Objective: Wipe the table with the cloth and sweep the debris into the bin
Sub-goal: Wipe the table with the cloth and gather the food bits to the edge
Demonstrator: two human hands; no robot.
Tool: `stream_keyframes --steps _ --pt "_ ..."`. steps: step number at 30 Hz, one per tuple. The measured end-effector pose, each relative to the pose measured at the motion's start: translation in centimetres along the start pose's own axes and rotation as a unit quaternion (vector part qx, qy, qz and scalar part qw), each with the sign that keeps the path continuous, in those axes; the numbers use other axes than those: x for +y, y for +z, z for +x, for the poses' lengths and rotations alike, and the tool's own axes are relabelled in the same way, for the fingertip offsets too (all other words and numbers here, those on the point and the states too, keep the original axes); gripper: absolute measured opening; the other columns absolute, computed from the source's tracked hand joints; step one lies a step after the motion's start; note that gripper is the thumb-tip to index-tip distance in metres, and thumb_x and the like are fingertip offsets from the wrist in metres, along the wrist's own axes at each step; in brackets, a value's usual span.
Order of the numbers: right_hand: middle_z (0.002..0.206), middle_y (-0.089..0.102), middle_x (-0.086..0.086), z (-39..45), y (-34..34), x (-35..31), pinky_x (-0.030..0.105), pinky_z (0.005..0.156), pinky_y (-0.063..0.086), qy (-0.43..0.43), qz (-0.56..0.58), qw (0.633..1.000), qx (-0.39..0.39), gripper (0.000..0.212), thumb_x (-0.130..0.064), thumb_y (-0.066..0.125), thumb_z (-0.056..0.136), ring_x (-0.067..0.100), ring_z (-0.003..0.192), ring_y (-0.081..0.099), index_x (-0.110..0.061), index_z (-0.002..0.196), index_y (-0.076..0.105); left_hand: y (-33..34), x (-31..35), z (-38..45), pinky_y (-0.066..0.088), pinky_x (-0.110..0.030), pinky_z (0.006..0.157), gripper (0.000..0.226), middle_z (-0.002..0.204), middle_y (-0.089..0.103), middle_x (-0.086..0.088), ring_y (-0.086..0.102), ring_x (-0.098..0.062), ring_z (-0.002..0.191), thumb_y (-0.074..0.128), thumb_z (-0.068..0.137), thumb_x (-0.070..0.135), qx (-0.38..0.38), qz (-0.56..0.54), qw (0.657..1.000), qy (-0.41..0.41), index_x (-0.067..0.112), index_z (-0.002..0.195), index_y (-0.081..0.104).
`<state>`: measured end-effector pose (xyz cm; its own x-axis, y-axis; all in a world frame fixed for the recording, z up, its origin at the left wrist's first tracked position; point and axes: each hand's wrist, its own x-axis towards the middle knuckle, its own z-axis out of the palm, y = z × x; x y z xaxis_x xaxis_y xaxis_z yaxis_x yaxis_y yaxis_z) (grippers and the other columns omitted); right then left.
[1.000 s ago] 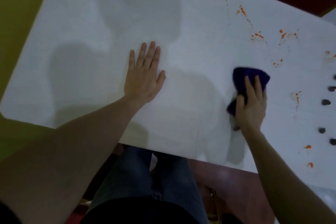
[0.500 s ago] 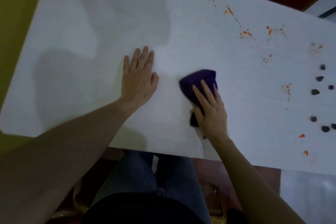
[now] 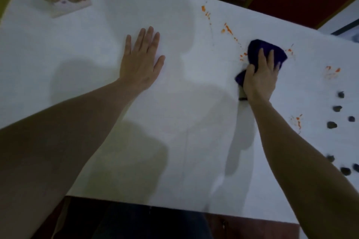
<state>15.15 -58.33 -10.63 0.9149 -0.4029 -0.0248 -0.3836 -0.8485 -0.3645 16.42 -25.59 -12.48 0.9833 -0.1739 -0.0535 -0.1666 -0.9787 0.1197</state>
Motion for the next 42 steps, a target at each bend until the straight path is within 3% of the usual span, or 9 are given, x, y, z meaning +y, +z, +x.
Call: stream_keyframes --steps 6,11,16,21,24,28,34,38,42 --pt "0.159 0.028 0.007 -2.3 2.5 -5.3 0.045 0.118 0.023 -0.225 0.017 0.972 -0.059 0.057 -0.03 0.037 0.093 0.04 0.146 0.018 -0.021 0.149 0.039 0.7 0.2 -0.2 0.005 -0.05 0.123 0.066 0.166 0.009 -0.006 0.008 -0.022 0.153 0.015 0.102 0.049 0.017 0.006 1.0 -0.003 0.015 0.158 0.01" --pt "0.16 0.025 -0.002 -9.3 1.1 -1.1 0.039 0.117 0.023 -0.36 0.0 0.924 -0.126 0.056 -0.031 0.04 0.094 0.029 0.149 0.015 -0.025 0.15 0.037 0.3 0.5 -0.1 0.006 -0.049 0.123 0.065 0.166 0.011 -0.007 0.01 -0.023 0.153 0.016 0.102 0.047 0.018 0.01 1.0 0.0 0.014 0.158 0.012" --pt "0.16 0.023 -0.005 -4.9 -2.5 5.5 0.045 0.113 0.034 -0.257 -0.028 0.961 -0.095 0.059 -0.034 0.039 0.091 0.024 0.149 0.016 -0.028 0.149 0.038 0.1 0.6 0.1 0.007 -0.049 0.124 0.066 0.166 0.012 -0.006 0.012 -0.023 0.153 0.018 0.101 0.048 0.017 0.006 1.0 -0.01 0.015 0.158 0.015" --pt "0.163 0.016 -0.003 5.0 -1.5 0.9 0.049 0.119 0.021 -0.108 0.005 0.993 -0.052 0.059 -0.032 0.034 0.093 0.031 0.149 0.01 -0.03 0.152 0.03 0.2 0.5 0.1 0.009 -0.049 0.123 0.066 0.166 0.012 -0.006 0.011 -0.022 0.153 0.015 0.101 0.049 0.015 0.02 1.0 -0.011 0.015 0.158 0.013" --pt "0.163 0.015 0.002 7.6 1.0 -4.9 0.047 0.121 0.016 -0.129 0.009 0.99 -0.061 0.055 -0.03 0.035 0.099 0.035 0.149 0.007 -0.027 0.153 0.027 0.2 0.5 0.1 0.009 -0.049 0.123 0.066 0.166 0.012 -0.005 0.011 -0.022 0.153 0.015 0.101 0.049 0.017 0.019 1.0 -0.011 0.015 0.158 0.015" --pt "0.162 0.02 0.003 3.9 3.5 -10.1 0.048 0.119 0.018 -0.257 0.001 0.961 -0.098 0.055 -0.029 0.038 0.099 0.035 0.149 0.011 -0.026 0.153 0.028 0.1 0.5 0.0 0.008 -0.049 0.123 0.067 0.166 0.011 -0.005 0.011 -0.021 0.153 0.014 0.101 0.049 0.017 0.016 1.0 -0.008 0.015 0.158 0.014" --pt "0.16 0.017 -0.007 -4.2 1.5 -4.0 0.039 0.117 0.021 -0.371 -0.007 0.918 -0.136 0.054 -0.034 0.034 0.097 0.026 0.15 0.012 -0.027 0.151 0.033 0.0 0.5 0.1 0.008 -0.049 0.123 0.068 0.166 0.009 -0.005 0.009 -0.022 0.153 0.01 0.1 0.05 0.008 0.02 1.0 -0.009 0.015 0.158 0.011" --pt "0.159 0.024 -0.003 -2.0 -0.9 1.7 0.045 0.113 0.033 -0.302 -0.028 0.947 -0.105 0.059 -0.034 0.037 0.091 0.028 0.148 0.019 -0.026 0.149 0.037 0.1 0.4 0.2 0.008 -0.049 0.123 0.068 0.166 0.009 -0.006 0.009 -0.022 0.153 0.011 0.1 0.049 0.007 0.019 1.0 -0.007 0.013 0.158 0.012" --pt "0.162 0.02 0.0 4.8 -0.9 0.7 0.051 0.117 0.024 -0.137 -0.006 0.989 -0.059 0.06 -0.032 0.035 0.091 0.033 0.148 0.015 -0.029 0.151 0.033 0.2 0.4 0.3 0.009 -0.049 0.123 0.068 0.166 0.008 -0.006 0.008 -0.022 0.153 0.012 0.1 0.049 0.008 0.016 1.0 -0.008 0.014 0.158 0.011"
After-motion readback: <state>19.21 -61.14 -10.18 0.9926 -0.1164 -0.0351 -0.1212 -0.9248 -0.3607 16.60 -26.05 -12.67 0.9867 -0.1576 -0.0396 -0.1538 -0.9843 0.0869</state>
